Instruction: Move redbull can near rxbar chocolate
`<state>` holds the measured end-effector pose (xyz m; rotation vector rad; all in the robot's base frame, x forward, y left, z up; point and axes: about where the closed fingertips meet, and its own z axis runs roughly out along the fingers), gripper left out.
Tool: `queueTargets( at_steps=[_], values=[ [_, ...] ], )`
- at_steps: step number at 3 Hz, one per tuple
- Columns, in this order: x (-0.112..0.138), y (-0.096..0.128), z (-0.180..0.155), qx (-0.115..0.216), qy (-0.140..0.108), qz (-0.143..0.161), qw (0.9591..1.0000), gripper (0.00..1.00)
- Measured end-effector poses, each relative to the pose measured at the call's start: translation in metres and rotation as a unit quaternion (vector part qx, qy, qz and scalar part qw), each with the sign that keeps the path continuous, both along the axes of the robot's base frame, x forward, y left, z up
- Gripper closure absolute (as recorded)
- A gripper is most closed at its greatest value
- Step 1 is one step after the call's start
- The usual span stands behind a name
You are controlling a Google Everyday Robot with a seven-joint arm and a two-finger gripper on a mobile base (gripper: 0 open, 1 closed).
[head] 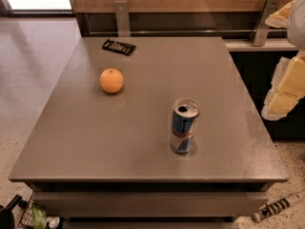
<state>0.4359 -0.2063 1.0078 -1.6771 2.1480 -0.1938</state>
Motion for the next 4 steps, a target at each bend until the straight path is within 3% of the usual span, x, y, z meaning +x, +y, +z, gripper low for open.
queueTargets(
  at_steps=[1, 2, 3, 4],
  values=[
    [0.000, 0.000, 0.000, 0.000, 0.000, 0.000, 1.0000, 0.00],
    [-0.001, 0.001, -0.001, 0.025, 0.001, 0.006, 0.9997, 0.00],
    [-0.002, -0.007, -0.022, 0.114, -0.004, 0.028, 0.9931, 0.00],
    [-0.007, -0.009, -0.037, 0.191, -0.019, 0.048, 0.9803, 0.00]
  ],
)
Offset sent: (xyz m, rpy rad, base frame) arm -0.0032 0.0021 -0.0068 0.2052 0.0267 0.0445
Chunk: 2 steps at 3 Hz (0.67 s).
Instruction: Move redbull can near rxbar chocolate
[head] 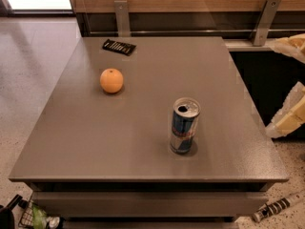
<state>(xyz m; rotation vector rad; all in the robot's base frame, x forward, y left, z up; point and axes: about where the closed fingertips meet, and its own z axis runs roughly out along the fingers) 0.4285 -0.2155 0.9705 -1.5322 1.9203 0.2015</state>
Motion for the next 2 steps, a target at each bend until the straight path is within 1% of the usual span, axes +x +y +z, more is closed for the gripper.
queueTargets(
  at_steps=[1, 2],
  values=[
    [-0.005, 0.014, -0.019, 0.096, -0.006, 0.020, 0.9952, 0.00],
    [-0.007, 0.037, -0.026, 0.200, 0.003, 0.030, 0.9793, 0.00]
  ],
)
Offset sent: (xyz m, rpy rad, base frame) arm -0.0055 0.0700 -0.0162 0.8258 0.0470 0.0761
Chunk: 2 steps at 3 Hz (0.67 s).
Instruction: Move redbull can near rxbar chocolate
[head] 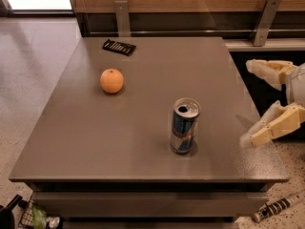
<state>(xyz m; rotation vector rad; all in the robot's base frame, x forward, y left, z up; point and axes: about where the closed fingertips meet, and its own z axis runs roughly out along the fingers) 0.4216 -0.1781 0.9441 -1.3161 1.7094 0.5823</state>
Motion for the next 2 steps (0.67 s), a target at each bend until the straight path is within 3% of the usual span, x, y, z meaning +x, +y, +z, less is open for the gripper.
queueTargets(
  at_steps=[1, 2],
  values=[
    [0.0009, 0.0276, 0.0121, 0.114, 0.008, 0.005, 0.9935, 0.00],
    [0.0008, 0.0296, 0.0102, 0.117, 0.009, 0.006, 0.9931, 0.00]
  ],
)
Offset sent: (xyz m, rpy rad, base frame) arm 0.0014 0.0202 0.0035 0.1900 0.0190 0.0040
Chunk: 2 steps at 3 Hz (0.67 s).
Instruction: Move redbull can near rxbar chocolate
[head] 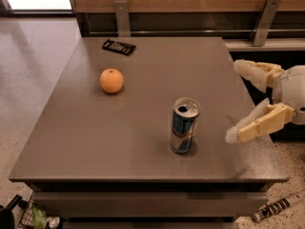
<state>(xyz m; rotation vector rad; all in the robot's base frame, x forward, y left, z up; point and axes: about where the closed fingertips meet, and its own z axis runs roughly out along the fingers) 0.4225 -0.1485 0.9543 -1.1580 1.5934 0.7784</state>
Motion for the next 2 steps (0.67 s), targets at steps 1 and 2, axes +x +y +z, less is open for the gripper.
queueTargets(
  at_steps=[1, 2],
  values=[
    [0.000, 0.018, -0.018, 0.034, 0.001, 0.013, 0.9993, 0.00],
    [-0.001, 0.033, -0.029, 0.059, -0.009, 0.037, 0.9975, 0.00]
  ],
)
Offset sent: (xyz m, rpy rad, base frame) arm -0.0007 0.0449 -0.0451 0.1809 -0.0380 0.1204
